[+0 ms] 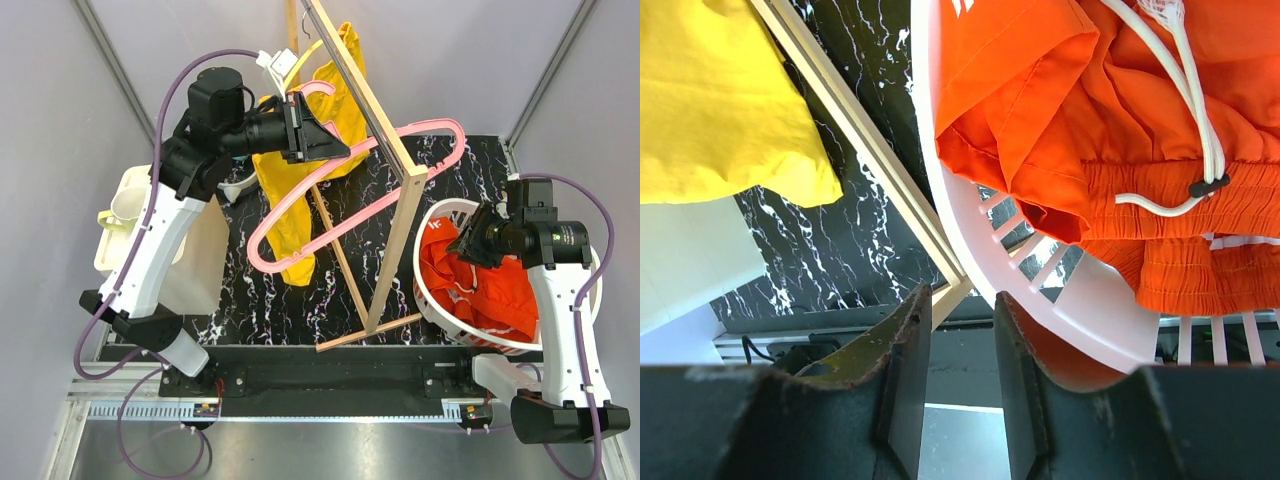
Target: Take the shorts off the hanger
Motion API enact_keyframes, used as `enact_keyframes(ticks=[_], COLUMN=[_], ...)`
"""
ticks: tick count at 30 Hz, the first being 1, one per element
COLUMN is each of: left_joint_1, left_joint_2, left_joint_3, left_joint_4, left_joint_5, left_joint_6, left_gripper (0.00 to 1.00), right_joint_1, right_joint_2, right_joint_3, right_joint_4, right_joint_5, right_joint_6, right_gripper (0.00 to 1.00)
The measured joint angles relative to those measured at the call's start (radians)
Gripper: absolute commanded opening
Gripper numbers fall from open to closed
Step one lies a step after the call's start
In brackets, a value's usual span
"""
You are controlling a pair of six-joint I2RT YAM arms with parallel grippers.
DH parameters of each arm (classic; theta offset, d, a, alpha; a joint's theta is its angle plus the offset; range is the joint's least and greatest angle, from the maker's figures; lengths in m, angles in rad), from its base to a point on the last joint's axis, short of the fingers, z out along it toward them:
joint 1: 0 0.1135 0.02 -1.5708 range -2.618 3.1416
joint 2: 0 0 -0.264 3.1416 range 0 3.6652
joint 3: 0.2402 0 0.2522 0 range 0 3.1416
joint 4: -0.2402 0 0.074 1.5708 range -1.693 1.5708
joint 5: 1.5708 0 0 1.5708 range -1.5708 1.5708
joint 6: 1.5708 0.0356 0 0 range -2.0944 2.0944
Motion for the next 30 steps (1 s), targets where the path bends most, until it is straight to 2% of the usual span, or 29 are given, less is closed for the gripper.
enact_keyframes(ticks=[23, 30], left_joint_1=[-0.093, -0.117], left_joint_2=[0.069, 0.091], left_joint_3=[0.068, 0.078], left_joint_4=[0.087, 0.108], left_joint_5=[0.0, 0.002], left_joint_6=[-0.036, -0.098], left_gripper=[0.0, 0.0], right_joint_1=[0.0, 0.0], right_joint_2=[-0.002, -0.003], right_joint_3=[-0.005, -0.006], right_joint_4=[0.0, 0.0], right_joint_5=[0.0, 0.0], right_joint_6=[-0.029, -0.03], right_gripper=[0.4, 0.4])
